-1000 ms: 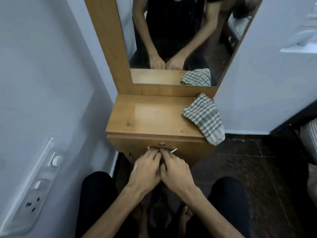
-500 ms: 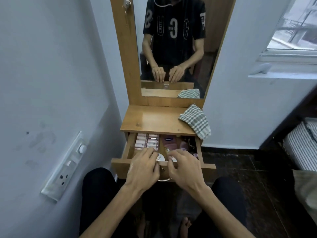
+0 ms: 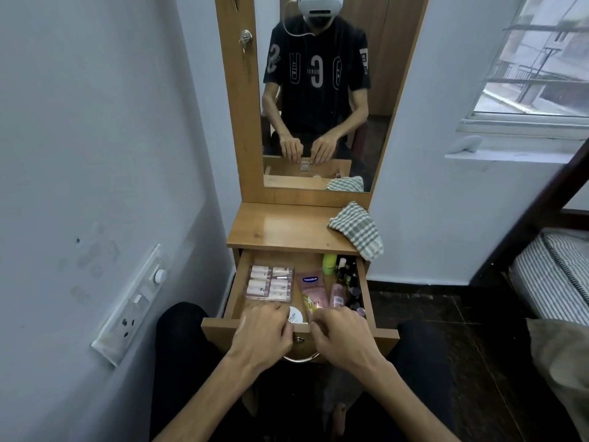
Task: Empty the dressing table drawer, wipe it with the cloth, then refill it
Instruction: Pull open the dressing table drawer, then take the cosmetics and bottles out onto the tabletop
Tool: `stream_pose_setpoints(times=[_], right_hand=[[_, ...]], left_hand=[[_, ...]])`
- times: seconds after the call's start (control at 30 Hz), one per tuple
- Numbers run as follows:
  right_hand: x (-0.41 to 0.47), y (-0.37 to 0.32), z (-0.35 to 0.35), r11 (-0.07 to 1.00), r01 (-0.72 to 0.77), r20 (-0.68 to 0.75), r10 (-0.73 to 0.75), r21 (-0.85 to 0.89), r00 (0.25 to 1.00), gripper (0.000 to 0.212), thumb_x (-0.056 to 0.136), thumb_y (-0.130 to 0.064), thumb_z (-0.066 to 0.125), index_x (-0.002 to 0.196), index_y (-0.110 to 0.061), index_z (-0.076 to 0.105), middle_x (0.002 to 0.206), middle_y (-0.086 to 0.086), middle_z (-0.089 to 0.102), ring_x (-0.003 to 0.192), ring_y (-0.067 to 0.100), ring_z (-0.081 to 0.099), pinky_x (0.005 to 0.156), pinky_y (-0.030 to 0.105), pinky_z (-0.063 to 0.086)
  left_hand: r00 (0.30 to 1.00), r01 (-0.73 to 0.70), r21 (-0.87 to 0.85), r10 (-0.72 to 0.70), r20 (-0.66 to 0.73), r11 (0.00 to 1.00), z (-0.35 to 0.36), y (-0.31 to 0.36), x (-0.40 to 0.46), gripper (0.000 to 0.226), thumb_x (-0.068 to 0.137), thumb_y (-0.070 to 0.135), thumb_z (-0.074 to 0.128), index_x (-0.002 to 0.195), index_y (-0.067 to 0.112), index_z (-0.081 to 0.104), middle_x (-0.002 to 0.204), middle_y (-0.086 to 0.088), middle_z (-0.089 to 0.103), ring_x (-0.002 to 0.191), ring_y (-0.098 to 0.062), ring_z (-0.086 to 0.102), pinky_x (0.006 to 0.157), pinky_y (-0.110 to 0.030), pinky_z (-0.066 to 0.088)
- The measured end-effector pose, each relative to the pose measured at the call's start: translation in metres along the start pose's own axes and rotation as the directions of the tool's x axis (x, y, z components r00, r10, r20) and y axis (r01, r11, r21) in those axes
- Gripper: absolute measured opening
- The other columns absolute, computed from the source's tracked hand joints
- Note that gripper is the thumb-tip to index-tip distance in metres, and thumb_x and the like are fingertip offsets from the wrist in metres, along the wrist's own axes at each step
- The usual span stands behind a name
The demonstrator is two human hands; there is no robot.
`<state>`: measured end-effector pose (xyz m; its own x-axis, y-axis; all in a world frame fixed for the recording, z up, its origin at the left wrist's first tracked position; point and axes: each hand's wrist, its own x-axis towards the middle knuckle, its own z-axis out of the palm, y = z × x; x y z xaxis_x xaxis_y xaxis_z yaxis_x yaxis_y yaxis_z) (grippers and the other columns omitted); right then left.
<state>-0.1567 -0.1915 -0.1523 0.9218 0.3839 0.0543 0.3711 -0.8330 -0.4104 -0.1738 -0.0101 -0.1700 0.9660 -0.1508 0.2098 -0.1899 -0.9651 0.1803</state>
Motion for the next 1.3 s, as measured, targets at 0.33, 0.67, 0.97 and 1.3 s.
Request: stream_pose_setpoints(times=[0.33, 0.67, 0.97, 1.3], right_hand=[[-0.007, -0.004, -0.002, 1.000, -0.006, 0.099, 0.008, -0.024, 0.995, 0.026, 0.101, -0.041, 0.054, 0.112, -0.028, 0.073, 0.105, -0.006, 0.076, 0.087, 0.008, 0.068, 0.077, 0.021, 0.051], [0.022, 0.005, -0.004, 0.995, -0.083, 0.226, 0.094, -0.058, 0.969, 0.031, 0.093, -0.046, 0.053, 0.108, -0.031, 0.076, 0.093, -0.006, 0.077, 0.084, 0.013, 0.067, 0.074, 0.029, 0.052], [0.115, 0.009, 0.021, 0.999, 0.022, 0.268, -0.029, 0.030, 0.963, 0.065, 0.077, -0.047, 0.074, 0.138, -0.035, 0.056, 0.125, -0.002, 0.068, 0.116, 0.025, 0.064, 0.097, 0.041, 0.054], [0.164, 0.015, 0.082, 0.955, 0.220, 0.405, -0.124, -0.199, 0.906, 0.114, 0.064, -0.045, 0.089, 0.155, -0.016, 0.028, 0.145, 0.010, 0.049, 0.132, 0.035, 0.052, 0.112, 0.051, 0.036]], left_hand=[[0.999, 0.023, -0.063, -0.021, 0.041, 0.998, -0.001, 0.002, -0.002, 0.019, 0.091, 0.031, 0.049, 0.089, 0.022, 0.065, 0.081, 0.003, 0.070, 0.073, -0.018, 0.066, 0.061, -0.023, 0.031], [0.968, 0.153, -0.010, -0.148, 0.202, 0.988, 0.002, 0.001, 0.016, 0.032, 0.093, 0.039, 0.043, 0.096, 0.022, 0.069, 0.092, 0.001, 0.072, 0.085, -0.016, 0.066, 0.065, -0.026, 0.036], [0.914, 0.068, -0.077, -0.031, 0.404, 0.995, 0.006, -0.064, 0.066, 0.082, 0.082, 0.037, 0.069, 0.155, 0.018, 0.035, 0.160, -0.003, 0.036, 0.151, -0.022, 0.029, 0.121, -0.035, 0.029], [0.868, -0.144, 0.153, 0.051, 0.493, 0.978, 0.045, -0.097, 0.105, 0.092, 0.067, 0.042, 0.067, 0.148, 0.011, 0.038, 0.151, -0.010, 0.047, 0.144, -0.026, 0.038, 0.126, -0.038, 0.011]])
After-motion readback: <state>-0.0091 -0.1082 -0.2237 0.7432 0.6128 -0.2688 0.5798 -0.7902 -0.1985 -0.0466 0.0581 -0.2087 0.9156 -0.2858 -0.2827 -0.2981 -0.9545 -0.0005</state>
